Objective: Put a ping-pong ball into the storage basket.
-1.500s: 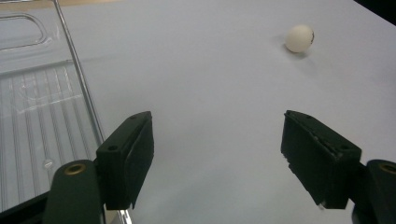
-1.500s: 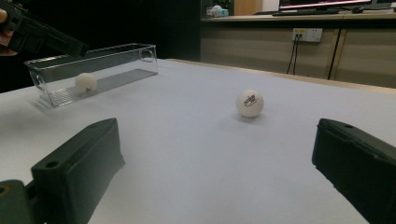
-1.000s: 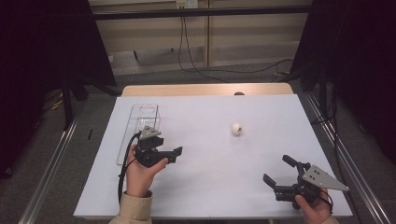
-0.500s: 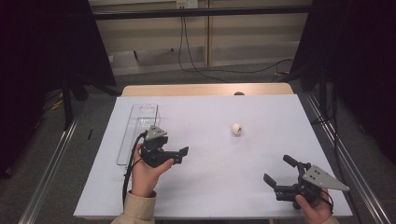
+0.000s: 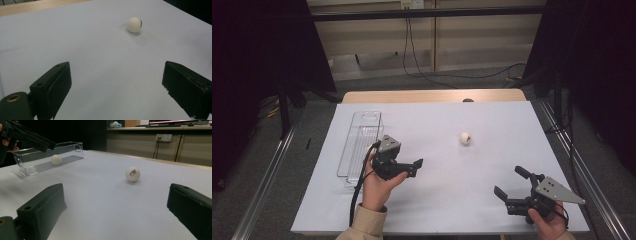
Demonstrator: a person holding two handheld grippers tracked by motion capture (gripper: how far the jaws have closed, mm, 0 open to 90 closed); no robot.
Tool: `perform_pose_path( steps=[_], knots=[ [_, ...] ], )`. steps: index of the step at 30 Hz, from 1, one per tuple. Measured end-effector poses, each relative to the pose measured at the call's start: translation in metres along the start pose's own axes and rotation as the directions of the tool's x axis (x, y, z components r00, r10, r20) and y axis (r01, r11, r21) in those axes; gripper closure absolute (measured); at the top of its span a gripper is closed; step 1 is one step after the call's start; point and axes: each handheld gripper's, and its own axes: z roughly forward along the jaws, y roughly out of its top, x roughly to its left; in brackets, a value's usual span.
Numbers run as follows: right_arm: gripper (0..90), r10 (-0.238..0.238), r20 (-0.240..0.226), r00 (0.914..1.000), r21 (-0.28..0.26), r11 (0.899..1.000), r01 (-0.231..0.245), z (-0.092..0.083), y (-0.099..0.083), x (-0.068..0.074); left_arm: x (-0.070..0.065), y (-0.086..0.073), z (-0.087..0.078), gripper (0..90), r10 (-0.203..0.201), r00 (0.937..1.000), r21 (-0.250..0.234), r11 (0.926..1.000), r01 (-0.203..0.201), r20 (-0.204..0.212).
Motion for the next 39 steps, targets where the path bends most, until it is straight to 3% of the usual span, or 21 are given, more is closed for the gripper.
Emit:
perform_pose_path(
  steps=[14,32,39],
  knots=[
    [0.9,-0.001,-0.004,1.0,-0.003,1.0,0.001,-0.001,0.001,0.0,-0.016,-0.001,0.021,8.3,0.025,0.9985,0.001,0.9997,-0.025,0.049],
    [0.9,-0.003,-0.016,0.9999,-0.003,1.0,0.003,0.002,0.001,0.002,-0.028,0.0,0.032,7.6,0.053,0.9968,0.001,0.9986,-0.053,0.06],
    [0.9,0.002,-0.016,0.9999,-0.004,1.0,-0.002,0.003,0.001,0.001,-0.03,0.002,0.04,7.4,0.042,0.997,-0.008,0.9991,-0.042,0.064]
  ],
)
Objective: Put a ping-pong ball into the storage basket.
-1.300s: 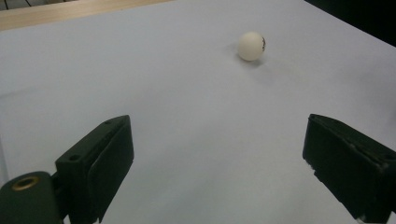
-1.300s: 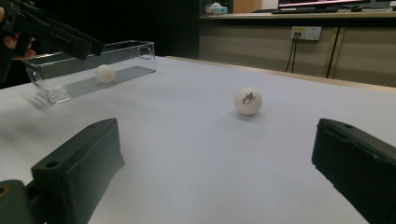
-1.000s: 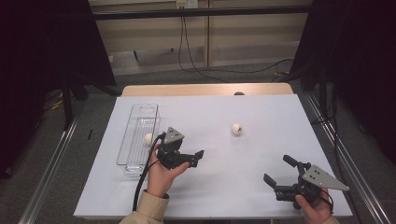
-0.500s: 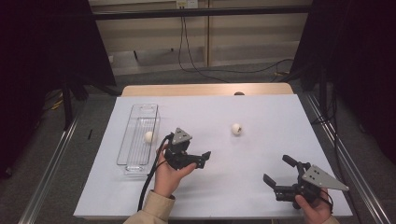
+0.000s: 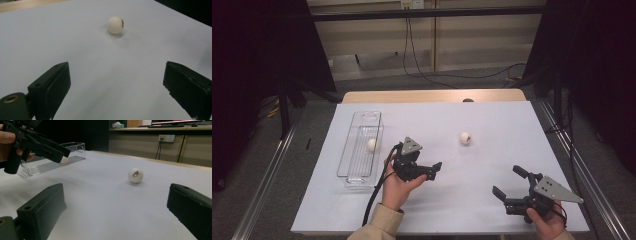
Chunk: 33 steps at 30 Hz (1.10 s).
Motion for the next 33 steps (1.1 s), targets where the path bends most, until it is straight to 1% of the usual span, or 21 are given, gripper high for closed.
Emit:
perform_pose_path(
  steps=[4,9,11,15,17,19,21,26,28,33],
  knots=[
    [0.9,0.001,0.006,1.0,0.0,1.0,-0.001,-0.001,0.0,-0.002,-0.002,0.002,0.007,7.3,0.003,1.0,-0.012,0.9999,-0.003,0.001],
    [0.9,0.007,0.005,1.0,0.001,1.0,-0.007,0.0,-0.001,-0.002,-0.003,0.002,0.019,7.4,0.005,1.0,-0.004,1.0,-0.005,0.002],
    [0.9,-0.001,0.0,1.0,0.004,1.0,0.001,0.0,-0.001,-0.002,-0.003,0.002,0.023,7.4,0.007,1.0,-0.001,1.0,-0.007,0.003],
    [0.9,0.003,0.002,1.0,0.002,1.0,-0.003,0.0,-0.001,-0.003,-0.004,0.001,0.029,7.3,-0.001,1.0,0.0,1.0,0.001,0.007],
    [0.9,0.004,0.005,1.0,0.004,1.0,-0.004,0.0,-0.001,-0.003,-0.004,0.001,0.032,7.3,0.008,1.0,0.001,1.0,-0.008,0.006],
    [0.9,0.004,0.006,1.0,0.004,1.0,-0.004,0.0,-0.001,-0.003,-0.004,0.002,0.033,7.4,0.007,1.0,0.008,0.9999,-0.007,0.004],
    [0.9,0.003,0.007,1.0,0.004,1.0,-0.003,0.0,-0.001,-0.003,-0.005,0.002,0.035,7.3,0.002,1.0,0.005,1.0,-0.002,0.004],
    [0.9,-0.005,0.006,1.0,0.007,1.0,0.005,-0.002,-0.001,-0.002,-0.007,0.005,0.036,7.3,0.004,0.9999,-0.008,1.0,-0.004,0.01],
    [0.9,-0.003,0.007,1.0,0.005,1.0,0.003,-0.002,-0.001,-0.001,-0.008,0.006,0.037,7.3,0.013,0.9999,-0.008,0.9999,-0.013,0.011],
    [0.9,-0.007,0.01,0.9999,0.005,1.0,0.007,-0.003,0.0,-0.002,-0.01,0.009,0.041,7.3,0.014,0.9998,-0.012,0.9998,-0.013,0.013]
  ],
)
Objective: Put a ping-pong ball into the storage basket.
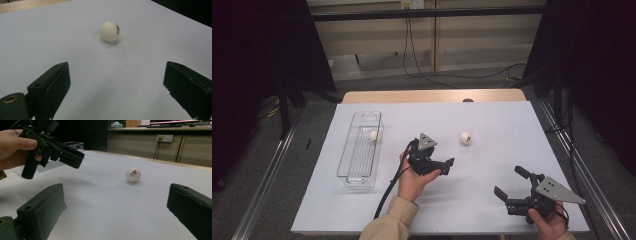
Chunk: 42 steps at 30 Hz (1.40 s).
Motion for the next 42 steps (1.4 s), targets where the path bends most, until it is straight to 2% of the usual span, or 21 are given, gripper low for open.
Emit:
perform_pose_path(
  steps=[18,27,42],
  knots=[
    [0.9,-0.002,0.003,1.0,0.005,1.0,0.002,0.002,0.001,0.002,0.001,0.006,0.006,7.3,0.008,0.9999,-0.006,1.0,-0.008,-0.012],
    [0.9,-0.009,0.007,0.9999,0.007,1.0,0.009,0.001,0.0,0.0,0.003,0.006,0.01,7.6,-0.005,0.9998,-0.012,0.9999,0.005,-0.021],
    [0.9,-0.008,0.013,0.9999,0.007,1.0,0.008,-0.003,-0.001,-0.002,-0.001,0.009,0.024,8.0,-0.013,0.9999,-0.011,0.9999,0.013,0.001]
  ],
)
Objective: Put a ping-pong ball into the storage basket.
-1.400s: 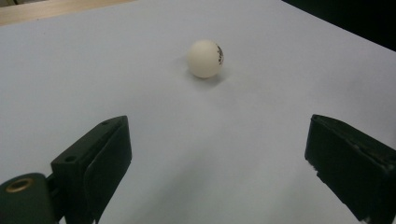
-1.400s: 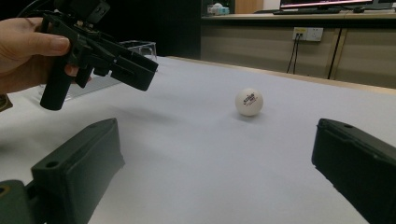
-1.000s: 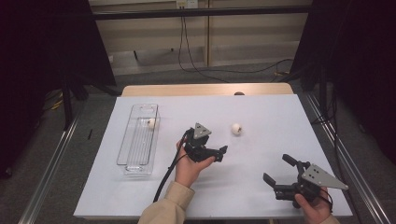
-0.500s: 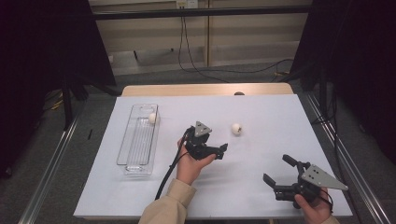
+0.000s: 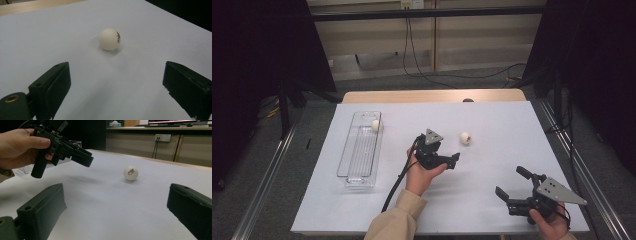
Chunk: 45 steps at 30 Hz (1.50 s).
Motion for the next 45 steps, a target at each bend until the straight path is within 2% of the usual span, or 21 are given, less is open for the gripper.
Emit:
perform_pose_path(
  steps=[26,34,38,45],
  knots=[
    [0.9,0.0,-0.006,1.0,0.0,1.0,0.0,0.0,0.0,0.001,-0.003,0.005,0.009,7.7,-0.002,1.0,0.003,1.0,0.002,-0.008],
    [0.9,0.005,-0.002,1.0,-0.001,1.0,-0.005,-0.001,0.0,0.0,-0.003,0.006,0.015,7.7,-0.013,0.9999,-0.009,0.9999,0.013,-0.006],
    [1.0,0.006,-0.002,1.0,-0.003,1.0,-0.006,-0.003,0.0,0.0,-0.005,0.008,0.018,7.6,-0.014,0.9999,0.002,0.9999,0.014,-0.007],
    [1.0,0.006,0.002,1.0,-0.006,1.0,-0.006,-0.002,0.0,-0.001,-0.005,0.01,0.023,7.6,0.001,0.9999,0.01,0.9999,-0.001,-0.015]
  ],
)
